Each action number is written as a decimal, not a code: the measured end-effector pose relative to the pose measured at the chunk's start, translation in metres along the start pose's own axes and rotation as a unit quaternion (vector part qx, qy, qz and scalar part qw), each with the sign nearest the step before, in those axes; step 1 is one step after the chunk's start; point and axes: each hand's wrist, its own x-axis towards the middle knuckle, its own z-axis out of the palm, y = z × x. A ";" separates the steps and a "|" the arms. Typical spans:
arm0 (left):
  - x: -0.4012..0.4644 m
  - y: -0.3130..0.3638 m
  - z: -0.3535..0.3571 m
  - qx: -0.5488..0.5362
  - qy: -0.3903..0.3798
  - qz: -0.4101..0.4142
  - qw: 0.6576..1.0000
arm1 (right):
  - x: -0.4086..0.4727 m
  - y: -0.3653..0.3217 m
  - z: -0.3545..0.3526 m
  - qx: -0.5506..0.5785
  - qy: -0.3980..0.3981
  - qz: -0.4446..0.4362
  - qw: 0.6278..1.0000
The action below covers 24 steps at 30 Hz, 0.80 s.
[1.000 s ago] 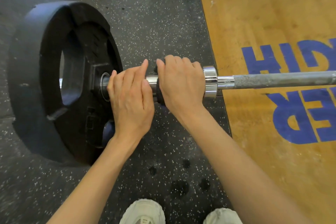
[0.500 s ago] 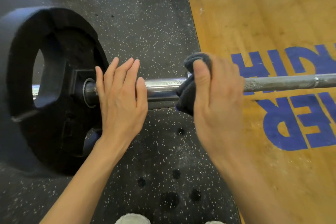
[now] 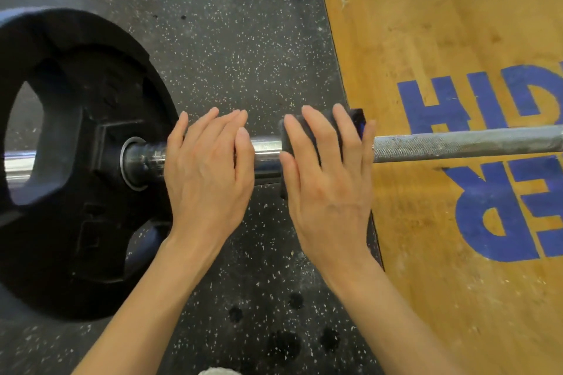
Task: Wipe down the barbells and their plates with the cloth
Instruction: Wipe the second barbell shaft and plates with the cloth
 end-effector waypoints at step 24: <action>-0.016 0.007 -0.006 -0.021 0.007 -0.013 1.000 | -0.022 0.003 -0.014 0.026 -0.038 -0.043 0.998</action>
